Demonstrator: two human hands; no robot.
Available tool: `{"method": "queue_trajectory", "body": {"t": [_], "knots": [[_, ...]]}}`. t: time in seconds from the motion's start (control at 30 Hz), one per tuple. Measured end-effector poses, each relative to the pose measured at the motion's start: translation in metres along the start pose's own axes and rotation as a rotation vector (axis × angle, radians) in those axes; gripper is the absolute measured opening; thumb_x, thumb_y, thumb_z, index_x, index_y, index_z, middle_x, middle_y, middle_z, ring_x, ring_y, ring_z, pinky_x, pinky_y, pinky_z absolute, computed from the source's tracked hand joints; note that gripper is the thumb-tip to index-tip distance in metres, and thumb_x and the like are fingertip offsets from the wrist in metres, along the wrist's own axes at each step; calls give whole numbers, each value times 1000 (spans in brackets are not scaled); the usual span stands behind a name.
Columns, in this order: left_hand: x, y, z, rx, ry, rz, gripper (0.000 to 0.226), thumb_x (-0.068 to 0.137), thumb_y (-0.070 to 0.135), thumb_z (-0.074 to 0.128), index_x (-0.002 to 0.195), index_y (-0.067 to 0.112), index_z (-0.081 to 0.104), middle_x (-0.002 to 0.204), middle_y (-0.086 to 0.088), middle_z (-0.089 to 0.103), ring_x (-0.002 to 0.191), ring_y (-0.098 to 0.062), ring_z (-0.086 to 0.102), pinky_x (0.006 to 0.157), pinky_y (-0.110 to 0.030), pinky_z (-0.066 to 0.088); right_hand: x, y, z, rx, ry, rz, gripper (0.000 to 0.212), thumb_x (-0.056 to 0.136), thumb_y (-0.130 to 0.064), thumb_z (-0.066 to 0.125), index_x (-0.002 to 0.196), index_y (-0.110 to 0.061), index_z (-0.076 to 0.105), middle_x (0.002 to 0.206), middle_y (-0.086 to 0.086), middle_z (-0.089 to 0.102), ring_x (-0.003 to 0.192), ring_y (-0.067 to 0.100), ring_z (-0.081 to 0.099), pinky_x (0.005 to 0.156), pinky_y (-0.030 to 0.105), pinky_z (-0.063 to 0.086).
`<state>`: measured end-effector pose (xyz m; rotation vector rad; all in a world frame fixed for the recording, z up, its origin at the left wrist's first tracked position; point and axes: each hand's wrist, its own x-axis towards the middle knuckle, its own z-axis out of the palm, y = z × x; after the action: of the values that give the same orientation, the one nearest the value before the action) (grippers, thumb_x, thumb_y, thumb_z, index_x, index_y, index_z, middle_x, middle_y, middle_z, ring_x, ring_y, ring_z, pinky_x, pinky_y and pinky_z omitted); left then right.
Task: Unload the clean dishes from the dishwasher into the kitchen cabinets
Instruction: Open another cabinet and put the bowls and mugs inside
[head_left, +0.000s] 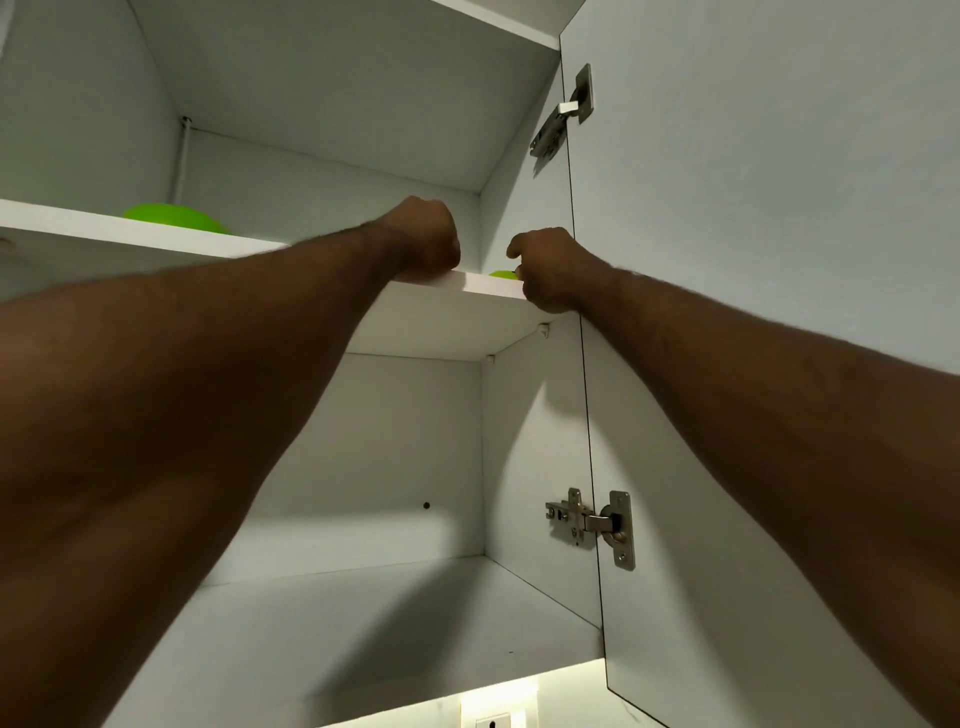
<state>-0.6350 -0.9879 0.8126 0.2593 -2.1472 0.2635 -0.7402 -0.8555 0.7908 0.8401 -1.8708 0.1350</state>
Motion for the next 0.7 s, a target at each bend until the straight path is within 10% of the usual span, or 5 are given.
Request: {"method": "queue_trajectory", "body": {"t": [0.23, 0.7], "knots": [[-16, 7, 0, 47, -64, 11, 36, 101, 23, 34, 108, -3, 58, 121, -24, 57, 110, -38, 53, 83, -32, 38, -15, 0, -10, 74, 108, -35, 41, 89, -4, 56, 128, 5, 47, 124, 25, 51, 113, 40, 51, 93, 46, 46], [-129, 3, -65, 295, -61, 121, 77, 82, 43, 22, 141, -4, 35, 146, -23, 39, 136, -34, 36, 109, -43, 31, -95, -20, -85, 80, 142, -64, 28, 86, -4, 52, 113, 5, 48, 119, 24, 49, 104, 41, 49, 80, 42, 40]]}}
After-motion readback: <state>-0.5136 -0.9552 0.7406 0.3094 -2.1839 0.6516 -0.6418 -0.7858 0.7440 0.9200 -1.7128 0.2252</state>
